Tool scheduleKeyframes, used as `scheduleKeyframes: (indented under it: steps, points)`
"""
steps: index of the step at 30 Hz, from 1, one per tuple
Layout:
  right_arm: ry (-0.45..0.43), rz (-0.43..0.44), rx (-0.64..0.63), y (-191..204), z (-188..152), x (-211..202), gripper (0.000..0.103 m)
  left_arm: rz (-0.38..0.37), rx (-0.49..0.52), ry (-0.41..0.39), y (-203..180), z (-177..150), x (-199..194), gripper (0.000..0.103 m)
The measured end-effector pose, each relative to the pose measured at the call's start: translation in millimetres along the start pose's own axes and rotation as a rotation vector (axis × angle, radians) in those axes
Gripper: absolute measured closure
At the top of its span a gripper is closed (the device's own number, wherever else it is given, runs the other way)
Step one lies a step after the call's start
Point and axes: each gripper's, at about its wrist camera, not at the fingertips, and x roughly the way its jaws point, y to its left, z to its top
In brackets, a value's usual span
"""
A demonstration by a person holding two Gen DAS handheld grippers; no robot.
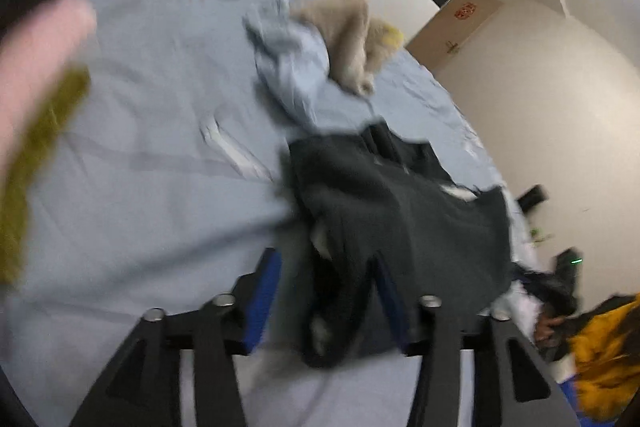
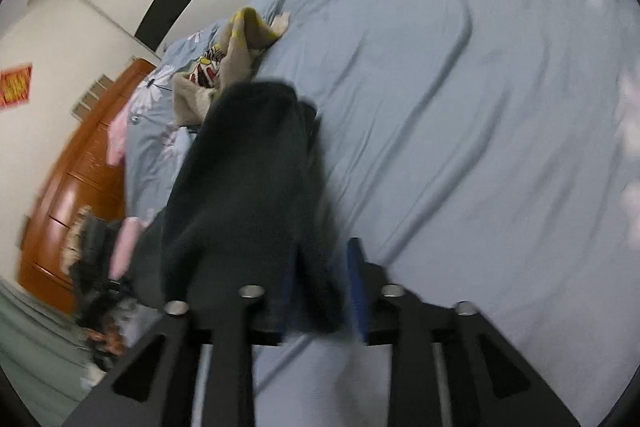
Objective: Fold clothes
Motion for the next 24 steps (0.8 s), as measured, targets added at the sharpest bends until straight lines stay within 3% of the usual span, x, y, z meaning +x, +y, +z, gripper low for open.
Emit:
scheduleKeyframes:
  steps: [3, 6, 10, 13, 14, 15, 16, 17, 18, 21, 24]
  points:
    - [-0.031, -0.035, -0.032, 15.2, 26.8, 8.3, 0.068, 0.012, 0.003, -0.007, -7.8, 27.8, 21.2, 0.034]
    - [-0.021, -0.006, -0.04, 30.7, 48.4, 35.0, 0.056, 0.033, -0.005, 0.058, -12.0, 50.5, 66.8, 0.034]
    - [0.022, -0.026, -0.037, 41.2, 68.0, 75.6, 0.056, 0.052, -0.031, 0.156, -9.2, 55.4, 106.4, 0.034]
    - [0.049, -0.023, 0.001, 37.4, 65.1, 89.3, 0.056, 0.081, 0.037, 0.156, -16.4, 49.1, 110.2, 0.036]
    - [0.042, -0.013, 0.006, 37.9, 63.5, 87.7, 0.057, 0.083, 0.054, 0.143, -19.9, 49.4, 107.1, 0.038]
    - [0.033, -0.002, 0.008, 38.7, 61.6, 84.4, 0.067, 0.082, 0.068, 0.126, -23.7, 51.0, 102.2, 0.054]
    - [0.025, -0.007, 0.001, 41.1, 60.5, 81.3, 0.084, 0.082, 0.081, 0.11, -27.5, 52.6, 97.3, 0.068]
    - [0.019, -0.025, -0.014, 44.8, 60.0, 78.3, 0.092, 0.081, 0.095, 0.093, -31.4, 54.2, 92.4, 0.071]
    - [0.012, -0.033, -0.029, 48.4, 60.2, 74.4, 0.094, 0.08, 0.108, 0.076, -35.2, 55.8, 87.5, 0.081]
    - [-0.025, -0.019, -0.064, 58.0, 63.9, 56.9, 0.095, 0.078, 0.148, 0.025, -46.7, 60.6, 72.9, 0.087]
    - [-0.118, 0.038, -0.069, 61.7, 74.8, 25.8, 0.096, 0.06, 0.18, -0.048, -59.3, 68.5, 51.7, 0.087]
